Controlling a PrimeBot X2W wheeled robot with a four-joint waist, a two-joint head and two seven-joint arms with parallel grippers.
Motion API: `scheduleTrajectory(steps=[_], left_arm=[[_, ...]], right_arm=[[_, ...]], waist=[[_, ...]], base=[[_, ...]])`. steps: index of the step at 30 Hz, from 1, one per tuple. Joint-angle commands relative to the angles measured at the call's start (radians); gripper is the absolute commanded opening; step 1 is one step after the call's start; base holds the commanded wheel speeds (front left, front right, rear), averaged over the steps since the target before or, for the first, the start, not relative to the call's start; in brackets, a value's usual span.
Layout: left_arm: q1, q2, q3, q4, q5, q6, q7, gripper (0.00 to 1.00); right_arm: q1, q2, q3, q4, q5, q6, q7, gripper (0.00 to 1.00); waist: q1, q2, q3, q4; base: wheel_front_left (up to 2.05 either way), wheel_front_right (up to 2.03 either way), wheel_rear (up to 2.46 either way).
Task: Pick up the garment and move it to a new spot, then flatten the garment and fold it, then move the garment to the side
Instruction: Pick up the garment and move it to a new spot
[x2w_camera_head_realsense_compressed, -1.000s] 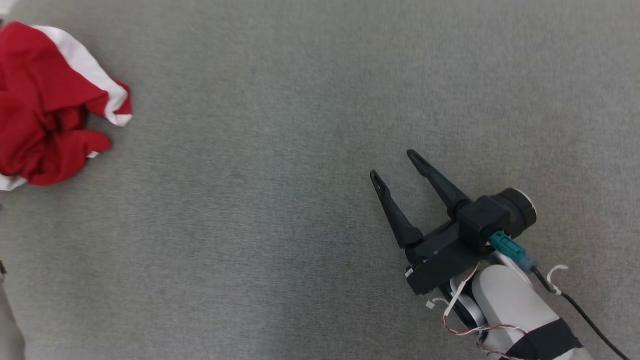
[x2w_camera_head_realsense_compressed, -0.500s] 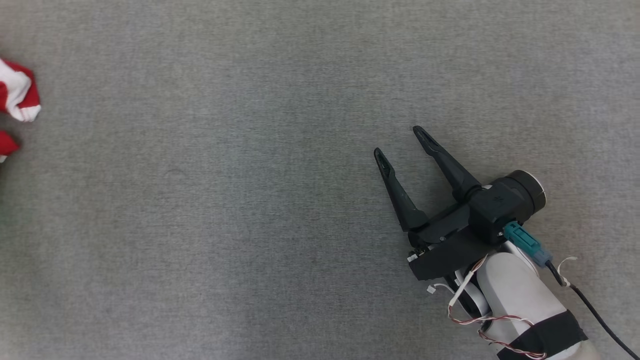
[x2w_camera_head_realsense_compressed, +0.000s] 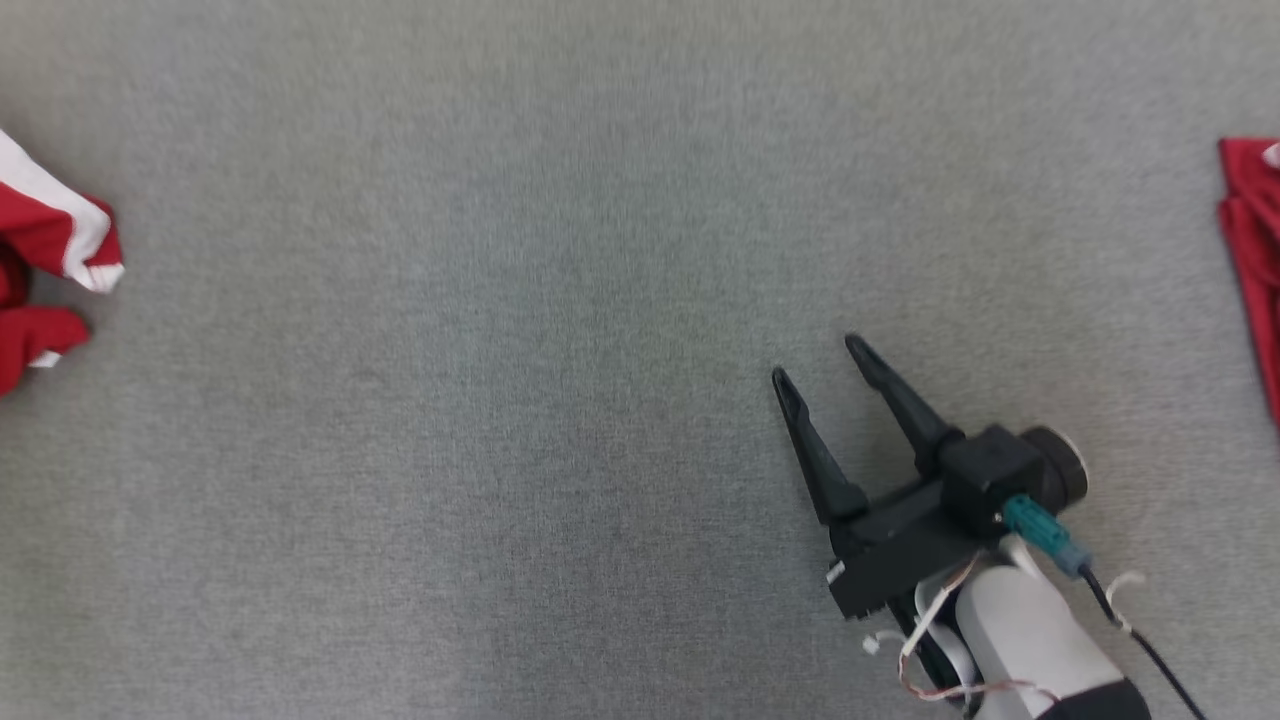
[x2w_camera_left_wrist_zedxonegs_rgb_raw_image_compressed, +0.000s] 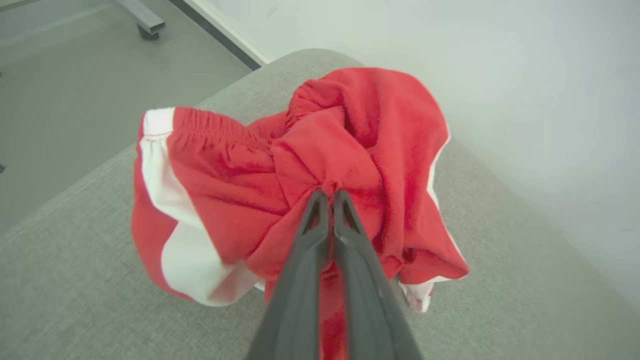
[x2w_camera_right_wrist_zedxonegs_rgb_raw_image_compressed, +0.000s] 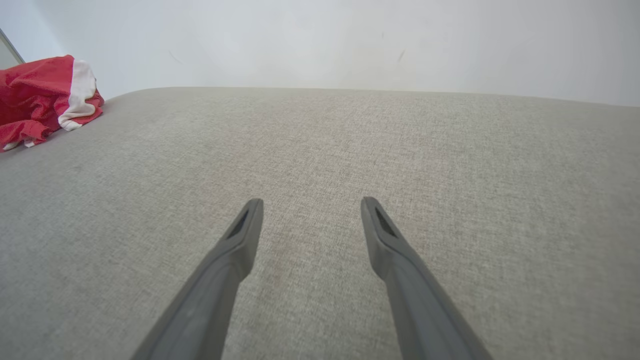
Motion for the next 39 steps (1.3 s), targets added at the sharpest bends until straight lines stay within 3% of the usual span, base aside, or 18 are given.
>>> scheduleTrajectory(steps=[1,5,9,15,19,25,31,39], left_arm=[[-0.02,0.019,-0.022,-0.009,0.003,-0.039,-0.004,0.0],[-0.061,0.033,-0.077,-0.045,0.013,-0.099,0.026,0.0],[-0.078,0.009,-0.124,-0.088,0.012,-0.123,0.052,0.0],[-0.056,-0.098,-0.222,-0.255,0.003,-0.12,0.121,0.0],[-0.035,-0.182,-0.307,-0.402,-0.009,-0.107,0.206,0.0],[0.022,-0.266,-0.387,-0.492,-0.023,-0.112,0.238,0.0],[0.124,-0.304,-0.467,-0.478,0.018,-0.12,0.212,0.0],[0.238,-0.306,-0.577,-0.298,0.157,-0.137,0.033,0.0]], right_arm=[[0.036,0.009,-0.011,0.017,0.014,-0.003,-0.009,1.0],[0.091,0.026,-0.023,0.048,0.026,-0.003,-0.018,1.0],[0.13,0.035,-0.033,0.065,0.037,-0.003,-0.021,1.0],[0.196,0.05,-0.037,0.084,0.053,-0.003,-0.023,1.0],[0.207,0.052,-0.032,0.071,0.048,-0.003,-0.023,1.0],[0.201,0.051,-0.02,0.067,0.05,-0.003,-0.024,1.0],[0.175,0.046,-0.013,0.06,0.051,-0.003,-0.021,1.0],[0.166,0.037,-0.019,0.055,0.053,-0.003,-0.014,1.0]], waist=[[0.0,-0.0001,-0.114,-0.013],[0.0,-0.0001,-0.223,-0.028],[0.0,-0.0001,-0.304,-0.052],[0.0,-0.0001,-0.439,-0.123],[0.0,-0.0001,-0.462,-0.194],[0.0,-0.0001,-0.459,-0.275],[0.0,-0.0001,-0.43,-0.349],[0.0,-0.0001,-0.386,-0.399]], base=[[0.0,0.0,0.0],[0.0,0.0,0.0],[0.0,0.0,0.0],[0.0,0.0,0.0],[0.0,0.0,0.0],[0.0,0.0,0.0],[0.0,0.0,0.0],[0.0,0.0,0.0]])
